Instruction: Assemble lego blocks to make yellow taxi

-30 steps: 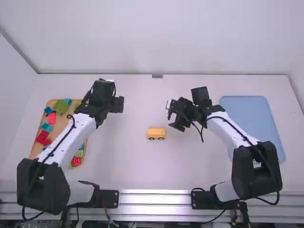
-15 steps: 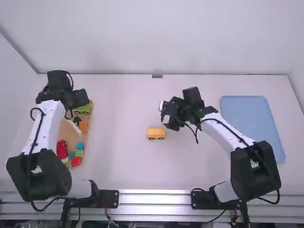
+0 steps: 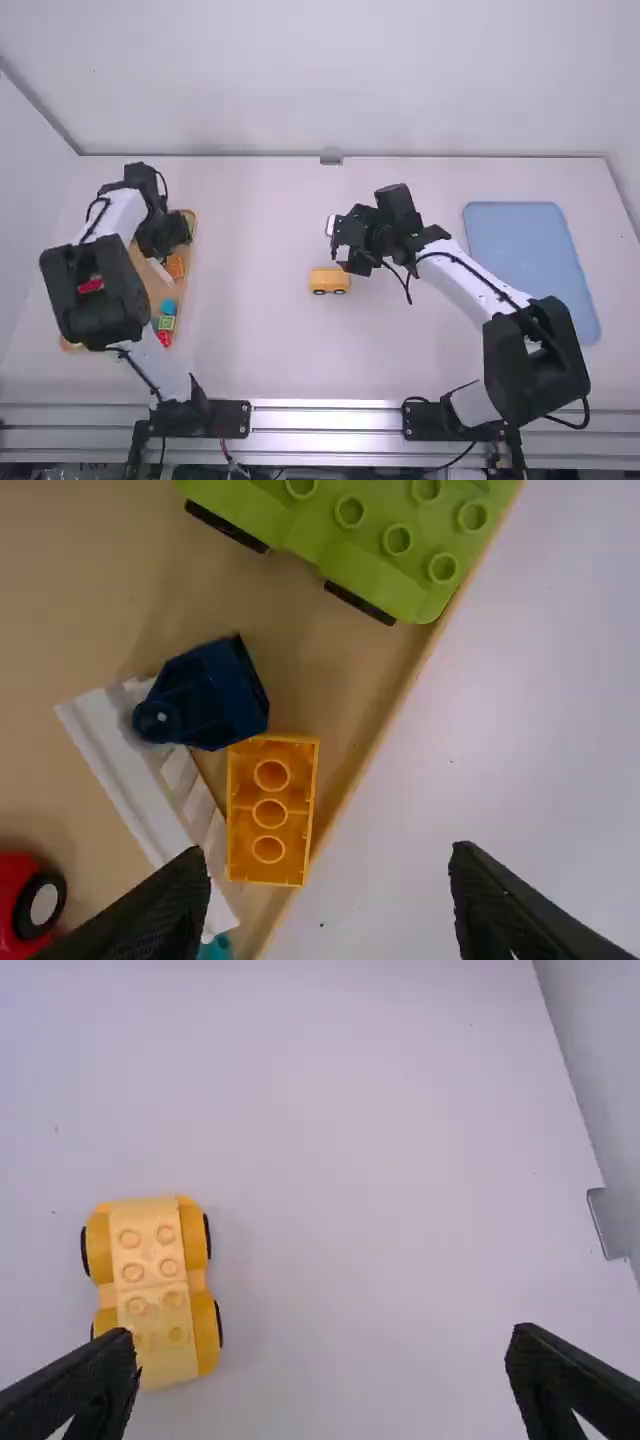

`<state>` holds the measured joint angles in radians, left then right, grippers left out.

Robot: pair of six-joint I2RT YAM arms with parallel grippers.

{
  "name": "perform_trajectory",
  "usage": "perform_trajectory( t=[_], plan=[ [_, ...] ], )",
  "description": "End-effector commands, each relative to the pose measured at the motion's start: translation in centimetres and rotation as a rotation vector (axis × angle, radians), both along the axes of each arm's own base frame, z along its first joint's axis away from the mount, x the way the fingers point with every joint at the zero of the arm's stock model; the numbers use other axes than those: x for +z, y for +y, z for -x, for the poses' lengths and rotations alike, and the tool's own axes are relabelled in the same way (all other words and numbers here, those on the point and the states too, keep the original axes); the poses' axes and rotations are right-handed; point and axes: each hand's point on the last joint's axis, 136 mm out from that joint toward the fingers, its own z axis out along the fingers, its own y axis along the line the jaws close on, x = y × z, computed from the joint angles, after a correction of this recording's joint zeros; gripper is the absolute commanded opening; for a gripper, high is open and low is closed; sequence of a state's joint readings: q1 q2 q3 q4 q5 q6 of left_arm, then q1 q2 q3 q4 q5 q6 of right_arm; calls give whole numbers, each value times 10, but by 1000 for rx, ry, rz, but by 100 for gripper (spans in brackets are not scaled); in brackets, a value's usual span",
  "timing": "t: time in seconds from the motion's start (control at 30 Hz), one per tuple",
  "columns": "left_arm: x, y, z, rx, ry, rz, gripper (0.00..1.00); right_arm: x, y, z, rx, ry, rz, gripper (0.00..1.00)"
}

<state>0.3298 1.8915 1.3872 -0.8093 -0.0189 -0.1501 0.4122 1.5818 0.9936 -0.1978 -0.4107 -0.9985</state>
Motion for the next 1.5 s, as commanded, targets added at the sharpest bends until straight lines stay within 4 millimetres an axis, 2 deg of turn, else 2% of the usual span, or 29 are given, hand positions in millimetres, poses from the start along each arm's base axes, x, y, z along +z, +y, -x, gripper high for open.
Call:
perform_trajectory(
  t=[0.0, 0.33, 0.63, 0.7, 0.83, 1.2, 1.47],
  plan=[
    [-5, 0, 4, -9, 14, -8, 60, 13, 2, -4, 1, -34, -14, 98],
    [-32, 7, 20, 27, 43, -63, 58, 13, 2, -4, 1, -34, -15, 98],
    [-36, 6, 25, -5, 60, -71, 56, 13, 3, -3, 3, -32, -18, 98],
    [-35, 15, 29, 38, 78, -117, 57, 13, 3, -3, 4, -32, -17, 98],
    [-40, 19, 33, 45, 84, -130, 57, 14, 3, -4, 4, -36, -19, 98],
    [-50, 14, 47, 71, 115, -109, 52, 16, 9, -2, 19, -44, -26, 98],
    [-59, 9, 49, 69, 105, -84, 48, 16, 8, -2, 18, -44, -25, 98]
  ],
)
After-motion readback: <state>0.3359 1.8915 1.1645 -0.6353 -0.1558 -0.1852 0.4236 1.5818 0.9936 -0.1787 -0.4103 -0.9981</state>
